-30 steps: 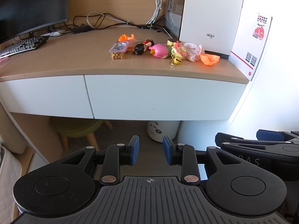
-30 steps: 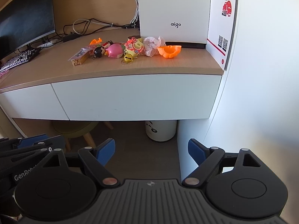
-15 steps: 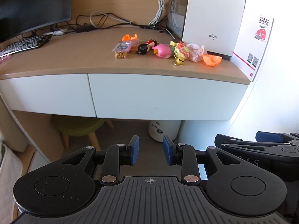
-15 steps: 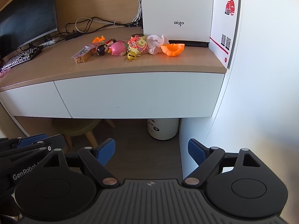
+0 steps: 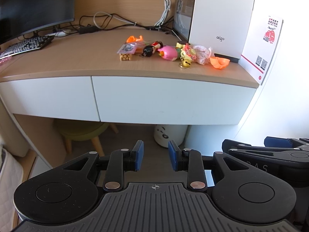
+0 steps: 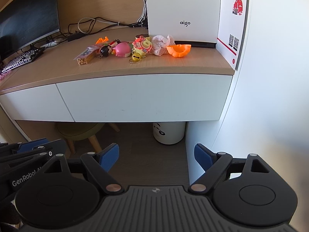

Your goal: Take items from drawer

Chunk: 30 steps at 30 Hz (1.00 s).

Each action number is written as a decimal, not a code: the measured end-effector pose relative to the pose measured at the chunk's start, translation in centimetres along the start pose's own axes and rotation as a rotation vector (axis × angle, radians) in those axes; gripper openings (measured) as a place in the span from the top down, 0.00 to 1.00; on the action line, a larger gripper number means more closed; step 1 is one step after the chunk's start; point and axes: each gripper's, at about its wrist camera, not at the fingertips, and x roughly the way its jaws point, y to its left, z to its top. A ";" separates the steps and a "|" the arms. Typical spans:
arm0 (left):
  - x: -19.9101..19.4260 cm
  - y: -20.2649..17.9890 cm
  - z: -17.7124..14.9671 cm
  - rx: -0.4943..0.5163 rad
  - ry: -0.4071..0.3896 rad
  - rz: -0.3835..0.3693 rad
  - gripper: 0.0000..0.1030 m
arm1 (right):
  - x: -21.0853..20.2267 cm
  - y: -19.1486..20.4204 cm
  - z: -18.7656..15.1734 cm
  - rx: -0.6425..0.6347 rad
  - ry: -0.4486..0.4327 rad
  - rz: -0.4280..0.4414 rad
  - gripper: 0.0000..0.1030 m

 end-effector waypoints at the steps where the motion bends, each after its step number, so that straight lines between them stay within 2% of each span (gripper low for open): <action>1: 0.0 -0.1 0.0 -0.001 -0.001 0.001 0.69 | 0.0 0.0 0.0 -0.001 -0.001 0.000 0.17; 30: 0.4 -0.6 0.0 -0.007 0.004 0.001 0.69 | 0.2 -0.4 -0.2 0.013 0.012 -0.005 0.17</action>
